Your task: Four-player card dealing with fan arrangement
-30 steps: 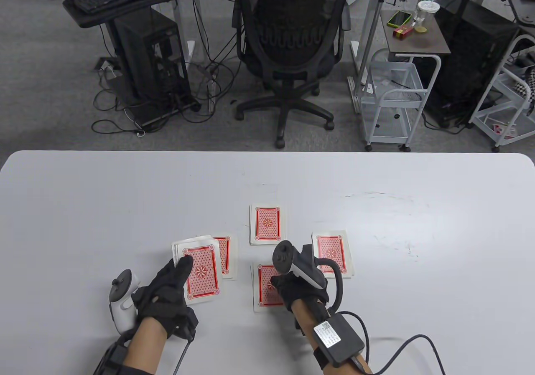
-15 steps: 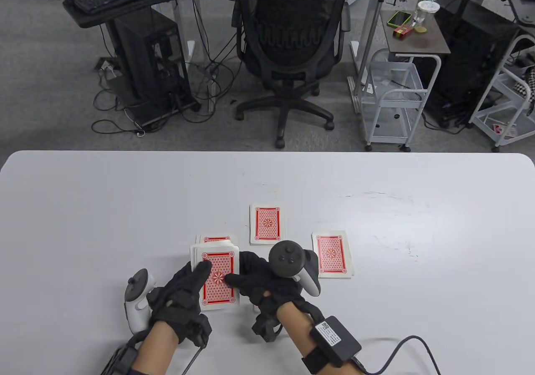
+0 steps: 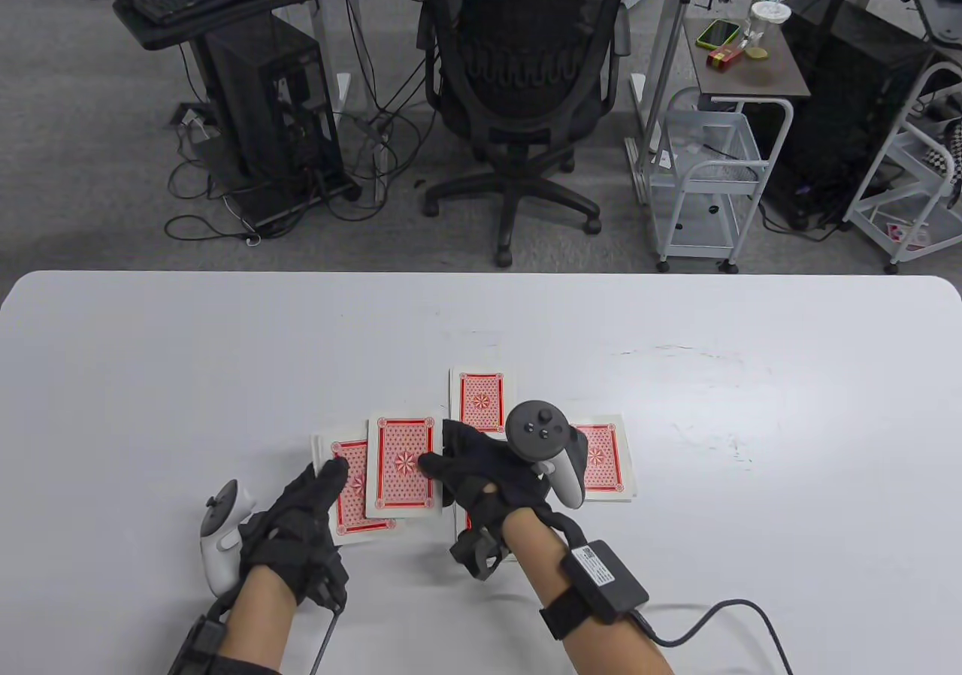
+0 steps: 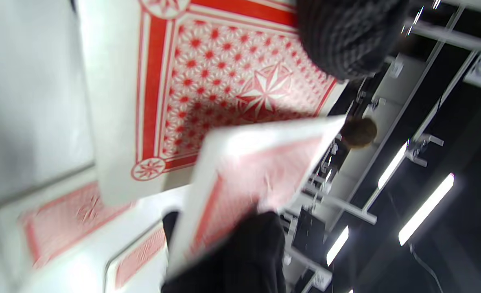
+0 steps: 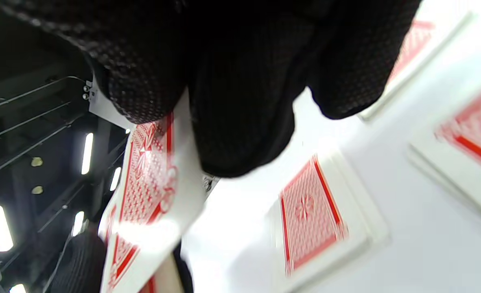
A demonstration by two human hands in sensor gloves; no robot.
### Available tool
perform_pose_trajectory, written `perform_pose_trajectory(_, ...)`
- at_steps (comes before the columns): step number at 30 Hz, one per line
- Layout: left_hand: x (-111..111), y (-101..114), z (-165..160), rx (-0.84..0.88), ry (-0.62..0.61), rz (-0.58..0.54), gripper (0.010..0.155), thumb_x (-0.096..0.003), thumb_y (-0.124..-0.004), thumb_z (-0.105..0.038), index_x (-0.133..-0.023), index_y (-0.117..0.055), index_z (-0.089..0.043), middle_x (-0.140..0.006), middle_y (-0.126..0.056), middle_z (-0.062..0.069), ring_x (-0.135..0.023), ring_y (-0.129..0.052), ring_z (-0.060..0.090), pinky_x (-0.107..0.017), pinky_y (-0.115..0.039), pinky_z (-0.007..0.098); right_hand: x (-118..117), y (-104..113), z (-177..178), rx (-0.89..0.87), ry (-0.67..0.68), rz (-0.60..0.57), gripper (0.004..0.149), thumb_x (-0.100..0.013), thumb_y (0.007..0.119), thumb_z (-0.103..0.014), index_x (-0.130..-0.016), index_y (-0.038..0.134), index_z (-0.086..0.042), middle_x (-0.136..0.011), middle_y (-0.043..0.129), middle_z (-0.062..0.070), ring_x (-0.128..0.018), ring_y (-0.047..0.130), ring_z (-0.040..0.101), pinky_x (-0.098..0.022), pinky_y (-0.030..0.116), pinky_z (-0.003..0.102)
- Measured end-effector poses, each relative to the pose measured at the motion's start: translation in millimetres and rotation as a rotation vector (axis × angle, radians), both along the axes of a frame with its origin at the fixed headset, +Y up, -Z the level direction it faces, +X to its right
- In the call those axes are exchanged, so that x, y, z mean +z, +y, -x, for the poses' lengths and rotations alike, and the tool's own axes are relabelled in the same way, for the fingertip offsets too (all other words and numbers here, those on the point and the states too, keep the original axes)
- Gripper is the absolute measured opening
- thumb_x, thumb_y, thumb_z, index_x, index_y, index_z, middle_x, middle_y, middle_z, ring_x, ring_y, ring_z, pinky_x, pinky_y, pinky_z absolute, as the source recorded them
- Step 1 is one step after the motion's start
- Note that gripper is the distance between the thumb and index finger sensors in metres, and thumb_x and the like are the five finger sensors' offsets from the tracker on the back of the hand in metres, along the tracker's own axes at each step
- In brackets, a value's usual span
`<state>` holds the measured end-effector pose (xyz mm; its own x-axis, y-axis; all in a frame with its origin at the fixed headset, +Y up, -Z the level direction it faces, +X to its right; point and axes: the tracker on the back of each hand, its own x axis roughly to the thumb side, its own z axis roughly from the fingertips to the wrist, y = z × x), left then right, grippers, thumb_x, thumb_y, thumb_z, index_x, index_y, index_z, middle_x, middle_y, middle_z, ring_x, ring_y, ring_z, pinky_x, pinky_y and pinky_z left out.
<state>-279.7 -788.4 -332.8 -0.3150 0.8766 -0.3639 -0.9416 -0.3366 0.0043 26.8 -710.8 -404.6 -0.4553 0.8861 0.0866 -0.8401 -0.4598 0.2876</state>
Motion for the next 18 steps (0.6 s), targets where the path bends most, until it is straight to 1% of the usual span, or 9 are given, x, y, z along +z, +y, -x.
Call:
perform_pose_trajectory(2, -1, -3, 18, -0.030, 0.052, 0.030, 0.048, -0.0512, -0.081, -0.048, -0.095, -0.071, -0.031, -0.089, -0.090, -0.008, -0.073, -0.102, 0.024, -0.049, -0.090, 0.043, -16, 6, 5, 0.030, -0.036, 0.016, 0.066, -0.050, 0.086, -0.030, -0.102, 0.058, 0.000, -0.071, 0.089, 0.002, -0.036, 0.102, 0.016, -0.048, 0.076, 0.053)
perform_pose_trajectory(4, 0, -5, 33, -0.028, 0.106, 0.050, 0.048, -0.0517, -0.080, -0.048, -0.095, -0.071, -0.031, -0.090, -0.090, -0.008, -0.073, -0.102, 0.024, -0.050, -0.090, 0.043, -30, 7, 15, 0.101, -0.052, 0.024, 0.068, -0.051, 0.085, -0.030, -0.103, 0.053, 0.000, -0.073, 0.087, 0.002, -0.036, 0.100, 0.015, -0.047, 0.076, 0.053)
perform_pose_trajectory(6, -1, -5, 43, -0.005, 0.141, 0.046, 0.048, -0.0519, -0.080, -0.048, -0.095, -0.071, -0.031, -0.090, -0.089, -0.008, -0.073, -0.102, 0.024, -0.050, -0.090, 0.043, -43, -2, 33, 0.215, -0.040, 0.017, 0.071, -0.051, 0.084, -0.030, -0.104, 0.050, 0.001, -0.074, 0.085, 0.002, -0.034, 0.100, 0.014, -0.047, 0.076, 0.052)
perform_pose_trajectory(9, -1, -4, 48, 0.009, 0.160, 0.039, 0.048, -0.0521, -0.080, -0.048, -0.096, -0.070, -0.032, -0.090, -0.089, -0.009, -0.074, -0.102, 0.023, -0.050, -0.090, 0.043, -53, -18, 56, 0.294, -0.020, 0.055, 0.075, -0.051, 0.085, -0.031, -0.105, 0.046, 0.002, -0.074, 0.084, 0.003, -0.032, 0.101, 0.012, -0.045, 0.078, 0.051)
perform_pose_trajectory(11, -1, -3, 48, 0.013, 0.160, 0.039, 0.048, -0.0521, -0.080, -0.048, -0.096, -0.070, -0.031, -0.090, -0.089, -0.009, -0.074, -0.102, 0.023, -0.050, -0.090, 0.043, -57, -27, 72, 0.396, 0.003, 0.086, 0.076, -0.051, 0.085, -0.032, -0.105, 0.045, 0.003, -0.074, 0.083, 0.003, -0.031, 0.101, 0.010, -0.045, 0.079, 0.050)
perform_pose_trajectory(14, -2, -3, 47, 0.017, 0.155, 0.032, 0.048, -0.0521, -0.080, -0.048, -0.096, -0.070, -0.031, -0.090, -0.089, -0.009, -0.073, -0.102, 0.023, -0.050, -0.090, 0.043, -61, -42, 92, 0.636, 0.002, 0.088, 0.078, -0.050, 0.086, -0.034, -0.105, 0.045, 0.004, -0.072, 0.085, 0.002, -0.030, 0.101, 0.008, -0.044, 0.080, 0.049)
perform_pose_trajectory(15, -2, -3, 46, 0.015, 0.151, 0.030, 0.048, -0.0521, -0.080, -0.048, -0.096, -0.070, -0.031, -0.090, -0.089, -0.008, -0.073, -0.102, 0.023, -0.050, -0.090, 0.043, -61, -46, 97, 0.747, 0.008, 0.083, 0.079, -0.050, 0.086, -0.035, -0.105, 0.045, 0.004, -0.071, 0.085, 0.001, -0.029, 0.100, 0.007, -0.044, 0.080, 0.048)
perform_pose_trajectory(16, -3, -3, 46, 0.015, 0.147, 0.030, 0.048, -0.0521, -0.080, -0.048, -0.096, -0.070, -0.031, -0.090, -0.089, -0.008, -0.073, -0.102, 0.024, -0.050, -0.090, 0.043, -61, -49, 102, 0.857, 0.008, 0.069, 0.079, -0.050, 0.087, -0.037, -0.105, 0.046, 0.003, -0.070, 0.086, 0.000, -0.028, 0.100, 0.006, -0.044, 0.080, 0.047)
perform_pose_trajectory(18, -4, -2, 45, 0.015, 0.139, 0.028, 0.048, -0.0521, -0.080, -0.048, -0.096, -0.070, -0.031, -0.090, -0.089, -0.008, -0.073, -0.102, 0.023, -0.050, -0.090, 0.043, -61, -52, 107, 0.989, 0.010, 0.023, 0.078, -0.050, 0.087, -0.041, -0.104, 0.050, 0.001, -0.067, 0.088, -0.002, -0.026, 0.100, 0.003, -0.044, 0.082, 0.045)
